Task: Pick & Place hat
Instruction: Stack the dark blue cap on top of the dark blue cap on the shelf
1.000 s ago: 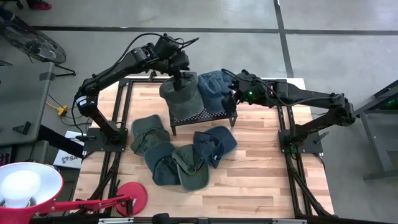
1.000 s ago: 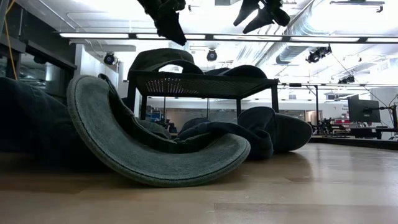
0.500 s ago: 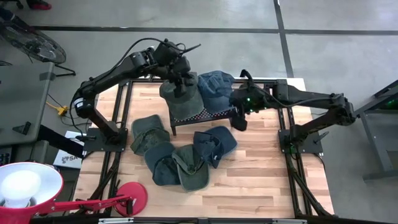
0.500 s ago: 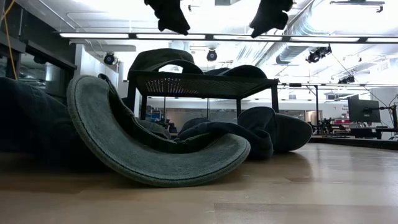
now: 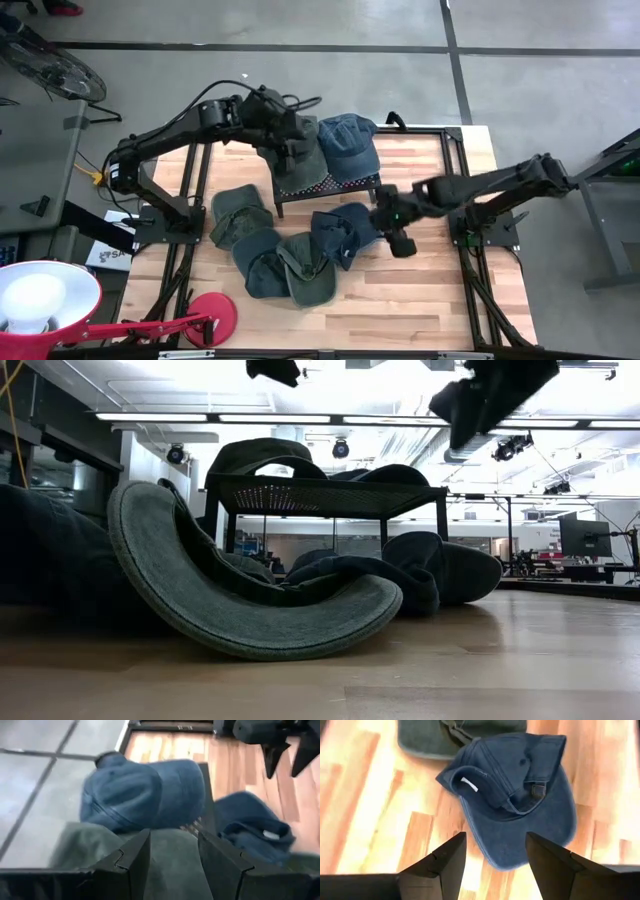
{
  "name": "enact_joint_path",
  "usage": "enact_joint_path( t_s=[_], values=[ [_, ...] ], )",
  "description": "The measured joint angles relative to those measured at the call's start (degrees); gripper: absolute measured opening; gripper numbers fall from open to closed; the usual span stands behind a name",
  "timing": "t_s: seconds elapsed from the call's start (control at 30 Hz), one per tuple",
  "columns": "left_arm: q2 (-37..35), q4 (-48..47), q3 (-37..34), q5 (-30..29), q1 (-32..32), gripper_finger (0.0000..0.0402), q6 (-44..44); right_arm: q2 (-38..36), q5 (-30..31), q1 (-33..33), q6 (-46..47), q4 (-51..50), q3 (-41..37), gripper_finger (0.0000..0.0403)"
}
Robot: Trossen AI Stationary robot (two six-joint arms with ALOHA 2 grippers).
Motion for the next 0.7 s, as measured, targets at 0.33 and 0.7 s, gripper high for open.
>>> enact_joint_path(
  t_s=[0.33,0.7],
  values=[
    [0.02,-3.37,0.00,-0.19,-5.56,0.0163,-5.46,0.02,6.73,7.06,-2.95,22.73,-16.40,0.0197],
    [0.02,-3.36,0.00,-4.31,-10.49,0.0163,-9.19,0.02,14.18,10.42,-2.99,32.20,-26.90,0.0197]
  ],
)
